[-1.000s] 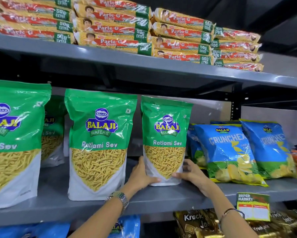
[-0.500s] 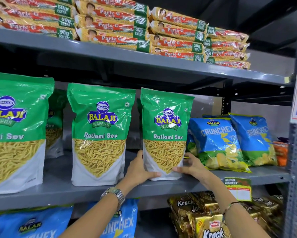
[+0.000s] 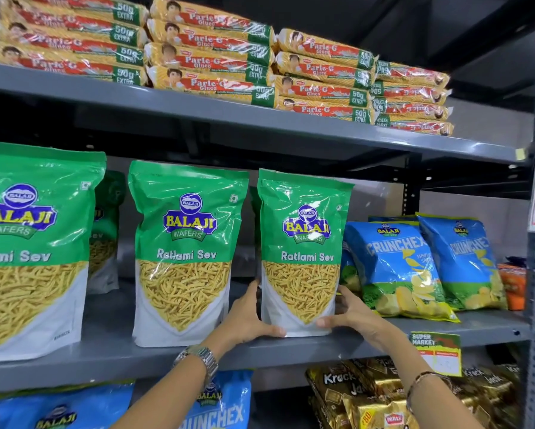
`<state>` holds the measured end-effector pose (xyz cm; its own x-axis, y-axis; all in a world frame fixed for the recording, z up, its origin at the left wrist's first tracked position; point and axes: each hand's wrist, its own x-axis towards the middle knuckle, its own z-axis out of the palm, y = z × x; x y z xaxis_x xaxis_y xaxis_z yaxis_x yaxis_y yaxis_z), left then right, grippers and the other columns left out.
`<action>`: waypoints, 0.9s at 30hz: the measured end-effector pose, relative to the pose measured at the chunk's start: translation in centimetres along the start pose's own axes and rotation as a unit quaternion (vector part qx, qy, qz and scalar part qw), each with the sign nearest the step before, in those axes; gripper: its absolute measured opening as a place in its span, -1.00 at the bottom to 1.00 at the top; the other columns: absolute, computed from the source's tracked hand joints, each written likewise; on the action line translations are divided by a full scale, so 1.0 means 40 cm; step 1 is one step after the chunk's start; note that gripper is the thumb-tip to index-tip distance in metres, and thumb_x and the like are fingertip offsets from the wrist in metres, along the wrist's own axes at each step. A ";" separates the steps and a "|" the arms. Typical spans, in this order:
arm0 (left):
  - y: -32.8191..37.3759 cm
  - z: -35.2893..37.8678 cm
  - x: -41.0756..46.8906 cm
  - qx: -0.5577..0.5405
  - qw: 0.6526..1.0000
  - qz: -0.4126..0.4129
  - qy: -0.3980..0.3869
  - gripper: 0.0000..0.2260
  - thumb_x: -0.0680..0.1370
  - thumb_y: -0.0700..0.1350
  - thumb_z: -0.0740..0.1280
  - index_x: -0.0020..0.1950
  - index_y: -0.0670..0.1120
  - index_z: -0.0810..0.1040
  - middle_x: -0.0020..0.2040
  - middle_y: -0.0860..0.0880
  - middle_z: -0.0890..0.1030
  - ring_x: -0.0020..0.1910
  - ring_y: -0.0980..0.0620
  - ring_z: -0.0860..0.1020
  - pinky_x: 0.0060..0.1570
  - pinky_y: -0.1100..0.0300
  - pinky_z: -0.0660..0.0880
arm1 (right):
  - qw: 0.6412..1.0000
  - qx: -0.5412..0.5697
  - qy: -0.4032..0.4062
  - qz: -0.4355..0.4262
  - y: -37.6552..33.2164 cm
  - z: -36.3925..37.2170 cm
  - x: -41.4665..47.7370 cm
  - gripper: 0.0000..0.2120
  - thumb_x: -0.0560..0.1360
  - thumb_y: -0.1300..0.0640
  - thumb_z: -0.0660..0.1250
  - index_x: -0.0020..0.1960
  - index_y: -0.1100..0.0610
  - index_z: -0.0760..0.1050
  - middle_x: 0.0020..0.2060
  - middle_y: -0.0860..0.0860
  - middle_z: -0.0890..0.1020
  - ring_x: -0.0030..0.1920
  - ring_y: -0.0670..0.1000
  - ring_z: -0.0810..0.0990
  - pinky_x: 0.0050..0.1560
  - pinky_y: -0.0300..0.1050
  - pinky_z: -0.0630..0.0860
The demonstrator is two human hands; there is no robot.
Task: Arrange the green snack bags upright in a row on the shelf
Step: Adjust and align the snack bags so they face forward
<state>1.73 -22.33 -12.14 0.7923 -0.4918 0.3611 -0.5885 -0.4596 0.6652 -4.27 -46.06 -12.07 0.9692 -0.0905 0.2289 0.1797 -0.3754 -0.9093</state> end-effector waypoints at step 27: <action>0.021 0.047 0.049 -0.015 1.000 0.003 -0.012 0.04 0.17 0.07 0.58 0.47 -0.01 0.03 0.45 -0.10 0.30 0.42 -0.11 0.26 0.35 -0.06 0.30 | 0.998 0.060 -0.002 -0.004 0.022 -0.048 0.015 -0.04 -0.12 0.08 0.68 0.22 0.00 0.38 0.18 0.04 0.61 0.21 0.03 0.55 0.22 -0.12 0.44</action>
<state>2.47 -25.08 -12.11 0.7848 -0.5123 0.3488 -0.5874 -0.4354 0.6822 -3.86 -48.22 -12.05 0.9682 -0.0838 0.2355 0.2065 -0.2633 -0.9424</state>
